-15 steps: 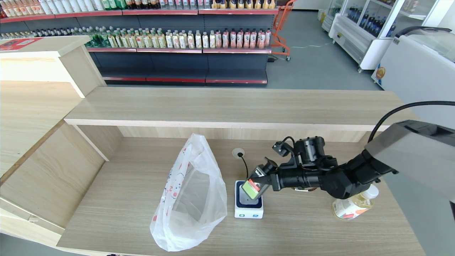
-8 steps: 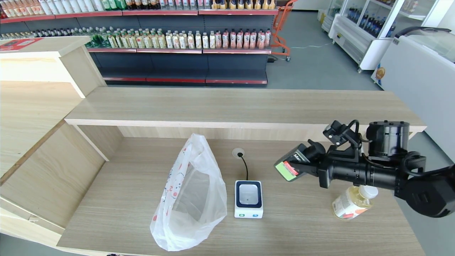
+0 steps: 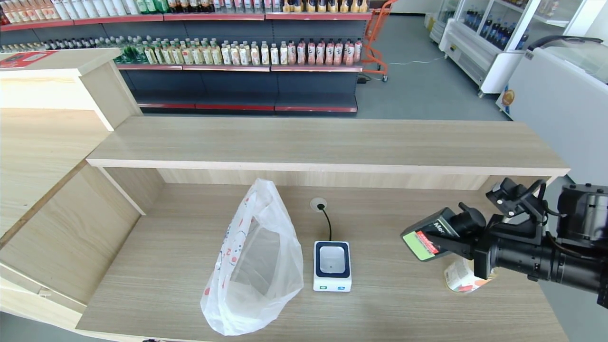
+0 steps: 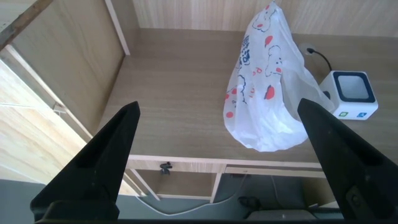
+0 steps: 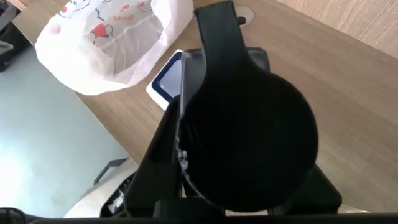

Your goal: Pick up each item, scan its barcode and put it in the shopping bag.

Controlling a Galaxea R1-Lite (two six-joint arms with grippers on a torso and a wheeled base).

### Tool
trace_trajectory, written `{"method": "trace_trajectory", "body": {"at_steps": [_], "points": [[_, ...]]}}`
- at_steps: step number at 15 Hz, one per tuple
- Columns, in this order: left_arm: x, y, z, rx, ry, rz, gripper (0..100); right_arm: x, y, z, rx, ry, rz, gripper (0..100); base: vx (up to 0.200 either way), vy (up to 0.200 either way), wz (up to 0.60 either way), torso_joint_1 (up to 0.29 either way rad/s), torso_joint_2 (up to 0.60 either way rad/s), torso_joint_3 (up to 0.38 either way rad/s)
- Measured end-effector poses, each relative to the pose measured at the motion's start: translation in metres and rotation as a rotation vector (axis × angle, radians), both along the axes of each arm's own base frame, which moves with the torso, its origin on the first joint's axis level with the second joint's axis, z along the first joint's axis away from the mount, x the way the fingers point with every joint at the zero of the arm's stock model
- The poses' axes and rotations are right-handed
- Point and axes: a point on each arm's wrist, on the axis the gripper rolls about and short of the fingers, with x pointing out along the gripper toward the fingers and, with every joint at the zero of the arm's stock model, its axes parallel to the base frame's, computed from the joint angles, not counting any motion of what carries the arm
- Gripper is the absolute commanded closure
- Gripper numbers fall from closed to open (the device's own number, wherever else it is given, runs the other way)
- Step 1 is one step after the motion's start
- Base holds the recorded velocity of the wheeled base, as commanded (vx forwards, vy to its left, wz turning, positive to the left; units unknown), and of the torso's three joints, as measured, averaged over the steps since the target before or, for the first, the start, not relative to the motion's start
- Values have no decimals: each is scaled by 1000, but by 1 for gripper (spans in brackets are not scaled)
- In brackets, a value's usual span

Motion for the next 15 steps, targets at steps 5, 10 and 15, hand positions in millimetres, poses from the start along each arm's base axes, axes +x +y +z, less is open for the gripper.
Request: {"method": "trace_trajectory", "body": {"at_steps": [5, 10, 15], "points": [[0, 0, 0, 3, 1, 1, 0, -6, 5, 7, 102, 60, -12, 100, 0, 200, 0, 7, 4, -1], [0, 0, 0, 2, 0, 0, 0, -6, 10, 1, 95, 91, -11, 100, 0, 40, 0, -2, -1, 0], [0, 0, 0, 1, 0, 0, 0, 5, 37, -18, 29, 141, -38, 100, 0, 0, 0, 0, 0, 0]]}}
